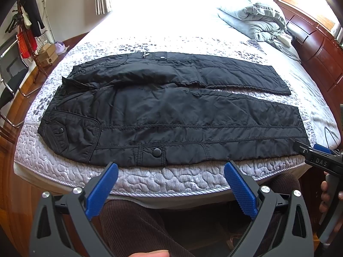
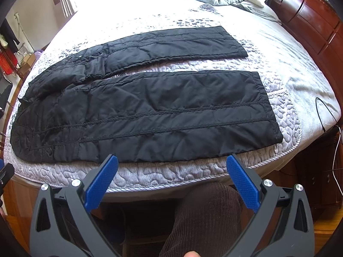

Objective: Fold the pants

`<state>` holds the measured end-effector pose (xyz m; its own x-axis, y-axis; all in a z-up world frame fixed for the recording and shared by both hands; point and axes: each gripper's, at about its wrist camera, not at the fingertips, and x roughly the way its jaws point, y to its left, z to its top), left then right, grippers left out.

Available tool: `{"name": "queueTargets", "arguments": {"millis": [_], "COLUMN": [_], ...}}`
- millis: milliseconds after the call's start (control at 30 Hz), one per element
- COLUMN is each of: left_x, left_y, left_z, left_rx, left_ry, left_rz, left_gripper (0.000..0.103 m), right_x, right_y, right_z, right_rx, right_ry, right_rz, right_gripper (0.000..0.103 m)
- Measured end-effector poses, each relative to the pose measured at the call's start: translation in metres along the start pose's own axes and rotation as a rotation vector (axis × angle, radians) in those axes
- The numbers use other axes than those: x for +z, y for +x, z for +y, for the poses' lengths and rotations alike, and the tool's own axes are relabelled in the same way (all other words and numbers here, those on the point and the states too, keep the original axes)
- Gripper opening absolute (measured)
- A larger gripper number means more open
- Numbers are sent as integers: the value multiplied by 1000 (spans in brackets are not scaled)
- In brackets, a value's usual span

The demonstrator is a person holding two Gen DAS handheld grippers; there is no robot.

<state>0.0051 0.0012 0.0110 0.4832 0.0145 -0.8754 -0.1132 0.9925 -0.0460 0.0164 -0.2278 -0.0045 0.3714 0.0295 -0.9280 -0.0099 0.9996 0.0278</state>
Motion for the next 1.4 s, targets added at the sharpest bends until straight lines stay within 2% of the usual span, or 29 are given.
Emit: {"name": "queueTargets", "arguments": {"millis": [767, 1000, 1100, 1167, 1300, 1367, 1400], "left_x": [1, 9, 23, 39, 83, 108, 125], "left_y": [1, 7, 15, 24, 49, 68, 81], "left_z": [0, 2, 20, 44, 107, 140, 163], "left_rx": [-2, -10, -80, -86, 25, 105, 141], "left_ry": [1, 1, -37, -82, -164, -202, -229], "left_rz": [-4, -10, 19, 37, 63, 105, 130], "left_gripper": [99, 99, 99, 99, 99, 99, 99], "right_x": [2, 10, 30, 53, 129, 166, 194], "right_y": [7, 12, 6, -1, -3, 11, 27], "right_z": [-1, -1, -9, -20, -58, -79, -94], "right_rx": [-3, 35, 42, 37, -27, -50, -18], "right_ry": [-1, -12, -37, -45, -14, 25, 54], "right_rz": [9, 11, -42, -98, -207, -209, -182], "right_gripper": [101, 101, 101, 101, 101, 101, 101]}}
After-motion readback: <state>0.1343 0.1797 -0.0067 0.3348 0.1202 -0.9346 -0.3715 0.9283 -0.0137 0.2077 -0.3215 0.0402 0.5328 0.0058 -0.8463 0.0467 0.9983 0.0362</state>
